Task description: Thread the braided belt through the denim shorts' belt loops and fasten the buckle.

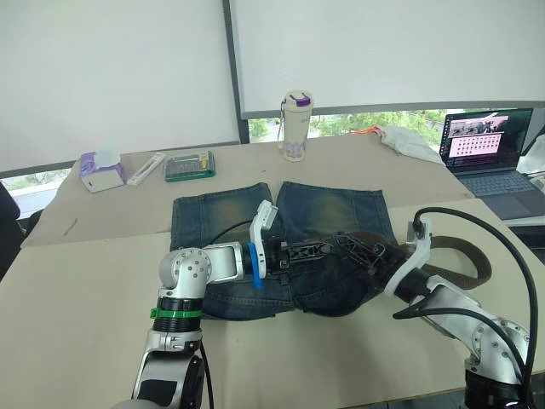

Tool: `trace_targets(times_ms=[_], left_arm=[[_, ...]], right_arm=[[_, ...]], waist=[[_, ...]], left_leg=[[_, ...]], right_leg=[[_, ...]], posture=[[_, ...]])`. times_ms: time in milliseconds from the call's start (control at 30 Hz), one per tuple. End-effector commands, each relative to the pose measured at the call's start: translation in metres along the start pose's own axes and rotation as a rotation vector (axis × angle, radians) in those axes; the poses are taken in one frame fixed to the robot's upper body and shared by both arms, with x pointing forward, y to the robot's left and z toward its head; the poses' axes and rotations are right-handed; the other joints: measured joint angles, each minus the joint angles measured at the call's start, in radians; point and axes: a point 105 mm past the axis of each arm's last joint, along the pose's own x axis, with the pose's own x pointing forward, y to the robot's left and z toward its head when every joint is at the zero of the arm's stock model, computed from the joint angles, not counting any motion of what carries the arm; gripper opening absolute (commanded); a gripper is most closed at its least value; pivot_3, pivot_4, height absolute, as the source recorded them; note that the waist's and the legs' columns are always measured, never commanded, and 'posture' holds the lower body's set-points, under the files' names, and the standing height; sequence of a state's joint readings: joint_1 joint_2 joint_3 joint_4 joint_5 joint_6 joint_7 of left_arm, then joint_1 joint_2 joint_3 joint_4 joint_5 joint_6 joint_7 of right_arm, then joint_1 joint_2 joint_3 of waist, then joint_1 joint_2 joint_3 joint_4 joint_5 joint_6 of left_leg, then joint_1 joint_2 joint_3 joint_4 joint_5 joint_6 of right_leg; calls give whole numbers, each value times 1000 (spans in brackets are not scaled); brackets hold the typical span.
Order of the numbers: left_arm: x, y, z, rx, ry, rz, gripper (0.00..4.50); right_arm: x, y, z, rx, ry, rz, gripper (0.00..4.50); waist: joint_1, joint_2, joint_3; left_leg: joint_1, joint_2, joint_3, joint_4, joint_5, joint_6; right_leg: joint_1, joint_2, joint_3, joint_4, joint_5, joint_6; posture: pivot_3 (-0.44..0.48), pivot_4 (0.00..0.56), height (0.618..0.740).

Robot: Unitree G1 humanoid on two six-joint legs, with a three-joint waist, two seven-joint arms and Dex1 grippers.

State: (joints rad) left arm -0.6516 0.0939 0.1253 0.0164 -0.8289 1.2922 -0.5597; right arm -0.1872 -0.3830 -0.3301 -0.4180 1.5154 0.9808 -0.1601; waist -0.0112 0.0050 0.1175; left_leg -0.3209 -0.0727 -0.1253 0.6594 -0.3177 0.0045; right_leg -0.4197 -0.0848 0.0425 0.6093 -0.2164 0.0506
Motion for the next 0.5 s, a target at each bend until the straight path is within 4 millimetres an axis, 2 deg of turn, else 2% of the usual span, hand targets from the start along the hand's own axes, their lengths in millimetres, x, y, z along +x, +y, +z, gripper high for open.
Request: trace_targets(times_ms=[33, 100, 267, 300, 367, 467, 500], left_arm=[[2, -5, 2, 1, -6, -22, 2386], [3, -6, 1, -18, -12, -28, 1579], [5, -3, 2, -52, -44, -11, 51], [5, -2, 2, -53, -44, -9, 18], [5, -1, 0, -62, -45, -6, 0], [4, 0, -1, -69, -46, 0, 0], [4, 1, -1, -72, -47, 3, 0]], right_arm=[[-2, 17, 6, -47, -29, 57, 0], [-2, 17, 5, -53, -24, 55, 0], [-6, 15, 4, -120, 0, 34, 0], [-8, 17, 0, -169, 28, 43, 397], [-19, 12, -11, -378, 119, -33, 1151], [-29, 8, -13, -617, 185, -117, 2178], [-31, 7, -15, -681, 208, -130, 2178]], waist=[[1, 0, 0], [3, 0, 0], [4, -1, 0], [4, -1, 1], [9, -1, 1], [12, -4, 2], [13, -5, 3]], left_leg=[[0, 0, 0, 0, 0, 0], [0, 0, 0, 0, 0, 0], [0, 0, 0, 0, 0, 0], [0, 0, 0, 0, 0, -1], [-1, 0, 0, 0, 0, 0], [0, -1, 1, 0, 0, -1], [0, -1, 1, 1, 1, -1]], right_leg=[[0, 0, 0, 0, 0, 0], [0, 0, 0, 0, 0, 0], [0, 0, 0, 0, 0, 0], [0, 0, 0, 0, 0, 0], [0, 0, 0, -1, 0, 0], [1, 0, 0, -1, -1, 1], [1, 0, 0, -1, -1, 1]], posture=[[0, 150, 740], [0, 150, 740], [0, 150, 740], [0, 150, 740], [0, 150, 740], [0, 150, 740], [0, 150, 740]])
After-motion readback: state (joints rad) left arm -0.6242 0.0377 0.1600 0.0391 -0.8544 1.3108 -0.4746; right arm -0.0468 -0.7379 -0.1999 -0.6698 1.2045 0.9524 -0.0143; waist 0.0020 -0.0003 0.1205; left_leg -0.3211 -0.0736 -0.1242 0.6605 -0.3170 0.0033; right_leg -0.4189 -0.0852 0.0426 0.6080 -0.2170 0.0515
